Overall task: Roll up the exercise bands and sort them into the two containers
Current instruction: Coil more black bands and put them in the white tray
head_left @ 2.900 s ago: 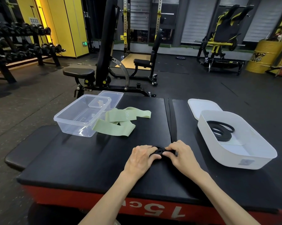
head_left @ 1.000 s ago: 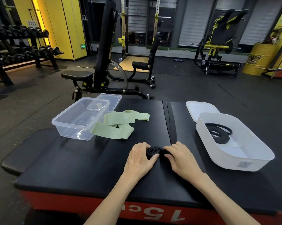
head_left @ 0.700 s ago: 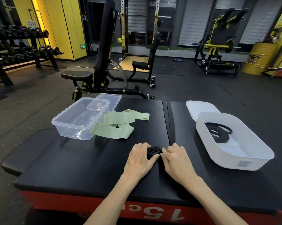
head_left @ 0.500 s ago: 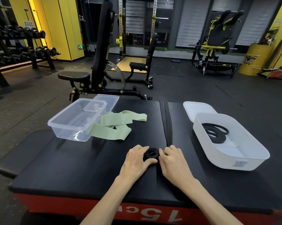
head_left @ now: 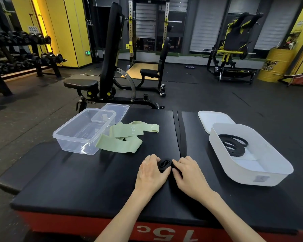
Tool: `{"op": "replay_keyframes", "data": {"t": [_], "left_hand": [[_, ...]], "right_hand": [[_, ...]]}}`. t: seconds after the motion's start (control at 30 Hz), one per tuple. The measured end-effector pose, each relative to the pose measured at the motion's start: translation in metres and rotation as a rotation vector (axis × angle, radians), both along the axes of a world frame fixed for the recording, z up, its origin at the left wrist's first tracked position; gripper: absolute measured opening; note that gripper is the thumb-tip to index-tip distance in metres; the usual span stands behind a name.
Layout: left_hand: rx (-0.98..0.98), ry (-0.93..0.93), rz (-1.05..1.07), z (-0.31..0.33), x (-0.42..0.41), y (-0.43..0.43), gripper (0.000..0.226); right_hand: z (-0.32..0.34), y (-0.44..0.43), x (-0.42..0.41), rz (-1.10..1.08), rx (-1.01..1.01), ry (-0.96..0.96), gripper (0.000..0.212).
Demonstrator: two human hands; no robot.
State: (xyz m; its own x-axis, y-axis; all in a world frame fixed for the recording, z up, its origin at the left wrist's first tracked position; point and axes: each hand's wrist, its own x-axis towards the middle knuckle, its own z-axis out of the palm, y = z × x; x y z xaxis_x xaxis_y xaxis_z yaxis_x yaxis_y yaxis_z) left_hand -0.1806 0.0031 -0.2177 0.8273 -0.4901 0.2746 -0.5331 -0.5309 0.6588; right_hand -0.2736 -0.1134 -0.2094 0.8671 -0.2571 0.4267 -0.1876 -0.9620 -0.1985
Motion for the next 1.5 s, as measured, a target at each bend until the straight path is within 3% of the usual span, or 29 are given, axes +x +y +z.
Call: {"op": "replay_keyframes", "data": {"t": [0.27,0.5,0.6,0.8,0.9,0.97,1.07,1.13,1.23,1.37,1.5], "left_hand": [[0.035,-0.057,-0.003,0.0,-0.002,-0.007,0.027],[0.005,-0.021,-0.078,-0.009,0.006,-0.003,0.028],[0.06,0.064,-0.238,-0.001,0.02,0.009,0.048],[0.298,-0.056,-0.665,0.018,0.054,0.007,0.069],[0.26,-0.036,-0.837,0.019,0.049,-0.004,0.047],[0.19,-0.076,-0.826,0.016,0.046,-0.005,0.035],[0.161,-0.18,-0.797,0.007,0.045,-0.002,0.042],[0.216,-0.274,-0.757,0.002,0.042,-0.002,0.051],[0.288,-0.391,-0.693,-0.007,0.037,-0.001,0.055],[0.349,-0.444,-0.608,-0.011,0.034,0.0,0.055],[0.301,-0.626,-0.512,-0.012,0.03,0.0,0.049]], "right_hand": [[0.0,0.008,0.009,-0.131,0.03,-0.004,0.055],[0.004,0.013,0.015,-0.187,-0.033,0.019,0.053],[0.001,0.011,0.016,-0.165,-0.063,-0.005,0.051],[-0.003,0.004,0.01,-0.085,-0.085,-0.045,0.05],[-0.004,-0.001,0.008,-0.04,-0.044,-0.043,0.047],[-0.006,-0.003,0.006,-0.016,-0.02,-0.034,0.047],[-0.01,-0.008,-0.003,0.05,0.024,0.02,0.046],[-0.01,-0.018,-0.01,0.11,0.062,0.07,0.045],[-0.014,-0.041,-0.016,0.17,-0.036,0.106,0.047],[-0.01,-0.053,-0.014,0.195,-0.097,0.177,0.047],[-0.003,-0.053,-0.015,0.2,0.048,0.142,0.043]]}}
